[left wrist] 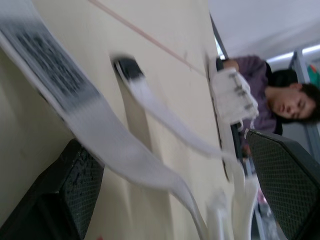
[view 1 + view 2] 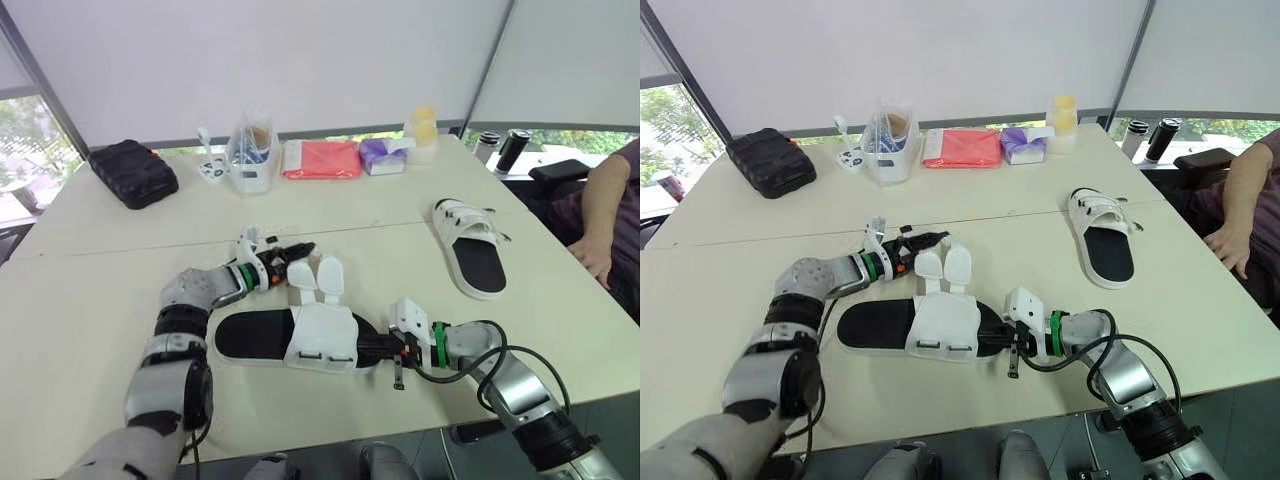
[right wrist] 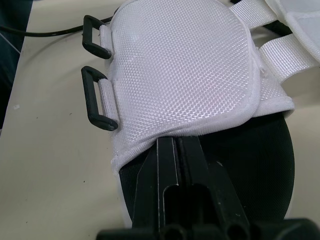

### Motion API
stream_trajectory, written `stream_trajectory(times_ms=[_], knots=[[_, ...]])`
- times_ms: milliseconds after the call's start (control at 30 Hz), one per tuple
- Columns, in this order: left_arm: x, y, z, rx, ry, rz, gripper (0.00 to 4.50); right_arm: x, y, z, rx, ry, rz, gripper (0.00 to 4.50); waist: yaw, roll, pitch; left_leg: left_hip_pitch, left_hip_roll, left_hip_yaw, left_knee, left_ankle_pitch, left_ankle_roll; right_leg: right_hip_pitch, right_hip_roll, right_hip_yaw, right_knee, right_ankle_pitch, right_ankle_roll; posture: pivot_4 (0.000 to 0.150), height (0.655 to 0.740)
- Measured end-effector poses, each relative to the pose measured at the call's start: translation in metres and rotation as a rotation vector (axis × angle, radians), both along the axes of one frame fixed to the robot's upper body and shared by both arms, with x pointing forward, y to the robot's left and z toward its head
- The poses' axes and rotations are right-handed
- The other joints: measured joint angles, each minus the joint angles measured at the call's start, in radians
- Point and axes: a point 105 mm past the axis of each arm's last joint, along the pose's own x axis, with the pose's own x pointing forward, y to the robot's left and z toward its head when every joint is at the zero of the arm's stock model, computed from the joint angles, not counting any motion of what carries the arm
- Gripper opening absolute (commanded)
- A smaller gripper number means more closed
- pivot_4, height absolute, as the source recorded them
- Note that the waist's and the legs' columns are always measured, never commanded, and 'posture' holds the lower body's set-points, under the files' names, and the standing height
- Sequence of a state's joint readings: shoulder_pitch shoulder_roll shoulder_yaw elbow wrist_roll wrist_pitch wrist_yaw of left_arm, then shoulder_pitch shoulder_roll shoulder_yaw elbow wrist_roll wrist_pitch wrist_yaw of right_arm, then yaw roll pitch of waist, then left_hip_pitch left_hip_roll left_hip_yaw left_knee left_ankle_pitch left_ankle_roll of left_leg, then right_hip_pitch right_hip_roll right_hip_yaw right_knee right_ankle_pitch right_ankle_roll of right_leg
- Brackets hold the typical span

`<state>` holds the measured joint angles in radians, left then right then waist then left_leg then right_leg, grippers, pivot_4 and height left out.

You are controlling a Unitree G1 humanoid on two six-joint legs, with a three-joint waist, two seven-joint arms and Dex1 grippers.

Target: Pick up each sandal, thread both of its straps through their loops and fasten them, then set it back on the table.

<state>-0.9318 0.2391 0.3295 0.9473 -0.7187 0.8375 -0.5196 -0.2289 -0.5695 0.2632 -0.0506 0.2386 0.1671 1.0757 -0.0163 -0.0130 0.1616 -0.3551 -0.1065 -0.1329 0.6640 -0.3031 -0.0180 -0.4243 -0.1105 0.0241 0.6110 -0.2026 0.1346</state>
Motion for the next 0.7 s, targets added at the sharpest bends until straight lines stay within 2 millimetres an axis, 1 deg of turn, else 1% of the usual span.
stream_trajectory(times_ms=[67,100,200,333,367,433,533,567,633,700], knots=[[0.008,0.003,0.0,0.007,-0.018,0.034,3.97,0.0,0.0,0.0,-0.002,-0.001,0.002,0.0,-0.001,0.0,0.0,0.0,0.0,0.0,0.0,0.0,0.0,0.0,0.0,0.0,0.0,0.0,0.0,0.15,0.74],[0.011,0.005,-0.001,0.02,-0.022,0.053,3.62,0.0,0.001,0.0,-0.002,-0.002,0.003,0.0,-0.001,0.0,0.0,0.0,0.0,0.0,0.0,0.0,0.0,0.0,0.0,0.0,0.0,0.0,0.0,0.15,0.74],[0.014,0.011,-0.009,0.051,-0.021,0.088,2.18,0.0,0.001,0.0,-0.002,-0.003,0.003,0.0,-0.002,0.0,0.0,0.0,0.0,0.0,0.0,0.0,0.0,0.0,0.0,0.0,0.0,0.0,0.0,0.15,0.74],[0.012,0.008,-0.013,0.065,-0.033,0.066,0.17,0.0,0.001,0.0,-0.006,-0.007,-0.001,0.0,-0.002,-0.001,0.0,0.0,0.0,0.0,0.0,0.0,0.0,0.0,0.0,0.0,0.0,0.0,0.0,0.15,0.74],[0.013,0.007,-0.01,0.062,-0.048,0.06,0.03,0.0,0.001,0.0,-0.007,-0.008,-0.002,0.0,-0.002,-0.001,0.0,0.0,0.0,0.0,0.0,0.0,0.0,0.0,0.0,0.0,0.0,0.0,0.0,0.15,0.74],[0.015,0.007,-0.006,0.072,-0.067,0.058,0.03,0.0,0.001,0.0,-0.009,-0.009,-0.004,0.0,-0.002,-0.001,0.0,0.0,0.0,0.0,0.0,0.0,0.0,0.0,0.0,0.0,0.0,0.0,0.0,0.15,0.74],[0.014,0.008,-0.008,0.082,-0.084,0.049,0.03,0.001,0.001,-0.001,-0.014,-0.011,-0.006,0.0,-0.003,-0.001,0.0,0.0,0.0,0.0,0.0,0.0,0.0,0.0,0.0,0.0,0.0,0.0,0.0,0.15,0.74],[0.014,0.009,-0.005,0.085,-0.111,0.039,0.03,0.001,0.001,-0.001,-0.014,-0.013,-0.005,0.0,-0.003,-0.001,0.001,0.0,0.0,0.0,0.0,0.0,0.0,0.0,0.0,0.0,0.0,0.0,0.0,0.15,0.74],[0.015,0.012,0.004,0.134,-0.204,0.001,0.03,0.001,0.0,-0.001,-0.014,-0.016,-0.005,0.0,-0.003,-0.002,0.001,0.0,0.0,0.0,0.0,0.0,0.0,0.0,0.001,0.0,0.0,0.0,0.0,0.15,0.74],[0.016,0.014,0.019,0.21,-0.335,-0.042,0.03,0.001,0.0,-0.001,-0.014,-0.021,-0.004,0.0,-0.002,-0.002,0.001,0.0,0.0,0.0,0.0,0.0,0.0,0.0,0.001,0.0,0.0,0.0,0.0,0.15,0.74]])
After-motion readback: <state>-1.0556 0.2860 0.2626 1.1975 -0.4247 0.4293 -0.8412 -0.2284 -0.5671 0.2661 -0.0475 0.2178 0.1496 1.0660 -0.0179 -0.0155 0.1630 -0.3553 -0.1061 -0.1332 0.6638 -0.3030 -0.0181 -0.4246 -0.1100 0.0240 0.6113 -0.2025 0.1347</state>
